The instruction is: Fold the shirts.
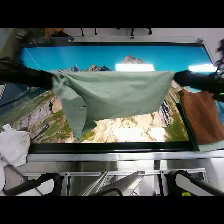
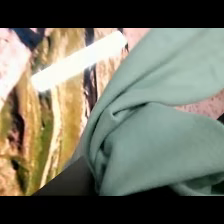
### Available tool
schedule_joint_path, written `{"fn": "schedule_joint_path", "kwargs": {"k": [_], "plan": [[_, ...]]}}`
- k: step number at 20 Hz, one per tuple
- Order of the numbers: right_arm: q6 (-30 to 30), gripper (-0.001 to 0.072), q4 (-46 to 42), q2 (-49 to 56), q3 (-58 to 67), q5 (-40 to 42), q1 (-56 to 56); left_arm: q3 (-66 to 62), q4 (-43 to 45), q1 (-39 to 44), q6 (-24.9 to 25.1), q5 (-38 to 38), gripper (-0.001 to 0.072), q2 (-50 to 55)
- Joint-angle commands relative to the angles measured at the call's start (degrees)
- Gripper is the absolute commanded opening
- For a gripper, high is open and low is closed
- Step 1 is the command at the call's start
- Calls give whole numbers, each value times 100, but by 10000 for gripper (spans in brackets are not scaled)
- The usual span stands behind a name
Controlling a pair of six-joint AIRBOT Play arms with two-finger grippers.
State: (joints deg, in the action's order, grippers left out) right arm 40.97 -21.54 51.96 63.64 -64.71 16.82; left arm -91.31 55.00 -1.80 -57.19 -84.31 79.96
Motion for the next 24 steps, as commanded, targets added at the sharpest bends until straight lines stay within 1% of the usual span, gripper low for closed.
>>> {"fn": "schedule_joint_path", "kwargs": {"k": [1,3,5,6,7,8,9,10,11,12,13,14,15,17,18,19,21,24], "plan": [[-221,17,81,1495,-527,730,-385,-114,-55,260,-28,81,21,2072],[-221,21,107,2181,-466,992,-466,-529,-42,225,-358,153,21,2924],[-219,31,122,2527,-337,1010,-448,-1034,-44,136,-601,149,21,3351],[-221,174,120,2549,-275,1043,-442,-1316,-46,79,-758,109,23,3440],[-221,337,120,2531,-175,1060,-442,-1565,-44,7,-898,17,24,3458],[-221,374,103,2476,-59,1045,-411,-1810,-50,-76,-1001,-127,52,3449],[-219,374,68,2380,42,1016,-356,-2142,-50,-136,-1113,-435,435,3451],[-214,374,-26,2234,142,984,-271,-2433,-48,-212,-1405,-719,706,3438],[-212,374,-127,2076,219,914,-142,-2677,-50,-304,-1659,-1012,700,3388],[-186,374,-227,1869,243,804,48,-2660,-50,-391,-1838,-1049,701,3206],[-74,375,-352,1665,240,638,251,-2435,-48,-463,-1884,-1016,700,2953],[221,374,-588,1464,240,431,494,-2098,-46,-535,-1893,-973,700,2669],[396,375,-861,1307,229,188,728,-1659,-44,-588,-1886,-966,700,2347],[640,375,-1379,1113,92,-278,1088,-555,-28,-640,-1808,-909,700,1668],[643,375,-1502,1078,-50,-459,1209,103,125,-636,-1768,-761,700,1287],[640,375,-1582,1078,-243,-459,1250,728,332,-597,-1757,-551,700,942],[575,375,-1574,1099,-662,-179,1220,1950,640,-527,-1707,-170,700,321],[463,375,-1578,1453,-898,-66,890,3316,686,-527,-1633,197,701,-380]]}}
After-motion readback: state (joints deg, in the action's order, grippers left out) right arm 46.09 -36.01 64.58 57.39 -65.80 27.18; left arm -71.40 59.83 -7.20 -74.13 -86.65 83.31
